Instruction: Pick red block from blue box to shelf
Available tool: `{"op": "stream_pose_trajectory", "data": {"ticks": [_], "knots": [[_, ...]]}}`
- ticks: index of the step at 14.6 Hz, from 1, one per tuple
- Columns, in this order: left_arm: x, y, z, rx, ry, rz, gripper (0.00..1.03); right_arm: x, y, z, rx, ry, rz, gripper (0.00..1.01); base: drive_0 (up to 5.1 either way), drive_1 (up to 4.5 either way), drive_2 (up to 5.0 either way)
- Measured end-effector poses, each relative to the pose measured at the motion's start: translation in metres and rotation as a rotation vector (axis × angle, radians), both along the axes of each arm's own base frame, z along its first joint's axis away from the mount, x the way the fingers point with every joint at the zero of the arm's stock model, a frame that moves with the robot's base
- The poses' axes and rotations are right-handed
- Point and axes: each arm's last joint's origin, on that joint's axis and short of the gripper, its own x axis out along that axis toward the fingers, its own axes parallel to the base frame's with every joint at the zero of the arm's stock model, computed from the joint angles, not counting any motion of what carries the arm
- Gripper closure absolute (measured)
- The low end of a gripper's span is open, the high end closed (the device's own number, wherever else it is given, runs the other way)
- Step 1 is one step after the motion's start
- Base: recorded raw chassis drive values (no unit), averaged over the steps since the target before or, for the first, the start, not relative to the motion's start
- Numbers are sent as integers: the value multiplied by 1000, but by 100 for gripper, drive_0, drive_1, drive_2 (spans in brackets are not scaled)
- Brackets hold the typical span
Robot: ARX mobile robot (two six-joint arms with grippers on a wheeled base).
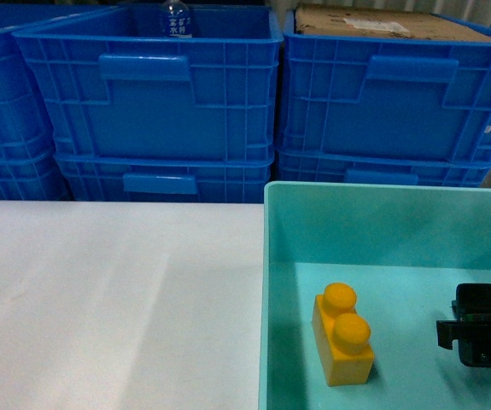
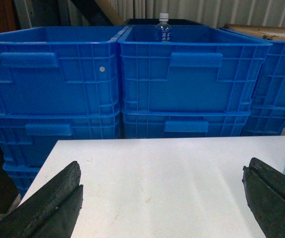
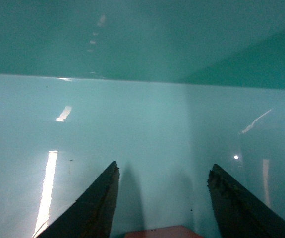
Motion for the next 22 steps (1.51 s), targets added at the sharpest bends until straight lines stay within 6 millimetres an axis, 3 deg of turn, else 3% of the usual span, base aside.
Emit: {"op": "stream_pose_trajectory", "data": {"ticks": [1,3,5,6,7,8,10,11,12,14,17,22], "knots": [[0,0,0,0,0,0,5,2,0,2,-23,-27,-4,72,0,0,0],[0,0,0,0,0,0,5,1,-3,16,-50,-56,14,74,0,0,0],[0,0,0,0,0,0,5,0,-6,44,-38,-120,42,75,0,0,0],[0,0,0,0,0,0,5,0,-8,60,-31,-158,55,75,0,0,0],[0,0,0,0,0,0,5,-5,-16,91,-30,-259,64,75,0,0,0],[0,0,0,0,0,0,5,-17,-27,119,-46,-345,76,75,0,0,0],[0,0,0,0,0,0,5,-62,-45,157,-52,-465,116,75,0,0,0],[0,0,0,0,0,0,5,-81,-44,163,-48,-495,137,75,0,0,0],[0,0,0,0,0,0,5,-118,-45,155,-64,-525,140,75,0,0,0],[0,0,0,0,0,0,5,-139,-49,140,-87,-542,91,75,0,0,0],[0,0,0,0,0,0,5,-152,-65,130,-40,-502,14,75,0,0,0],[0,0,0,0,0,0,5,-152,-63,135,-20,-526,43,75,0,0,0]]}}
